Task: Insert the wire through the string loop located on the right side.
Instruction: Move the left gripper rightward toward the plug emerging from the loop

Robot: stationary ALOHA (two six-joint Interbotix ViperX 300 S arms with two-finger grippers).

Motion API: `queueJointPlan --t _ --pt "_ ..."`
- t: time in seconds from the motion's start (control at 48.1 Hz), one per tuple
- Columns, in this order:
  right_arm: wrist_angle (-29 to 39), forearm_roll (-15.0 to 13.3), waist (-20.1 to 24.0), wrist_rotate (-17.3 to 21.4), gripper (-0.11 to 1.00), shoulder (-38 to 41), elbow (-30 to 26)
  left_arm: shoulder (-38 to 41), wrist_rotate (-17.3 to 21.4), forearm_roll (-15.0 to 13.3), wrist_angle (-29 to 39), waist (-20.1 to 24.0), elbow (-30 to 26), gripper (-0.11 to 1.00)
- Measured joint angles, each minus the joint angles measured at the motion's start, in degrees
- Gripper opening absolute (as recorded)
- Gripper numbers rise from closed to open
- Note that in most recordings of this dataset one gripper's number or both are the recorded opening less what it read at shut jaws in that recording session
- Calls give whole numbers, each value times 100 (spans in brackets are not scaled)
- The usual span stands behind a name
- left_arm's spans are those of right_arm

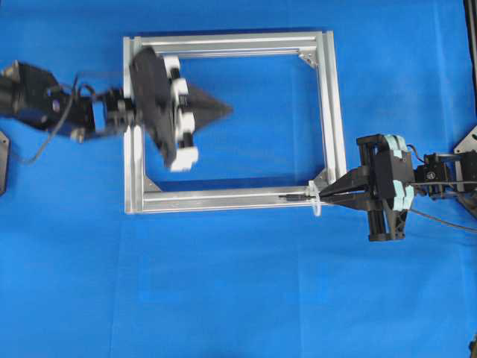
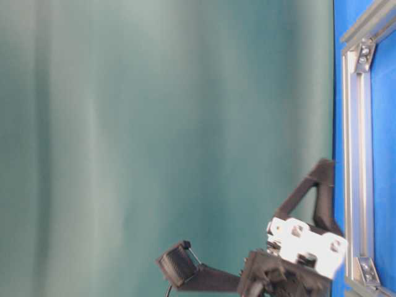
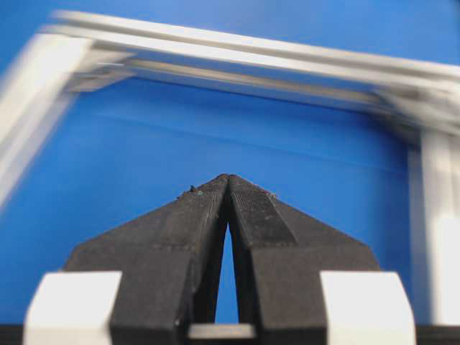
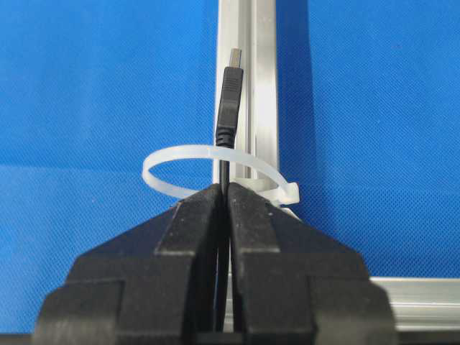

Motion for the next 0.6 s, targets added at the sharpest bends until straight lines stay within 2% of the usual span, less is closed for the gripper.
queueJointPlan --t 0.208,0.312,0.603 --pt "0 0 0 0 -4 0 0 -9 0 0 123 -1046 9 0" --pt "0 -9 9 0 -4 0 0 -9 0 0 132 -1362 9 0" --pt "0 0 0 0 -4 -9 0 -9 -18 0 193 -1371 -97 0"
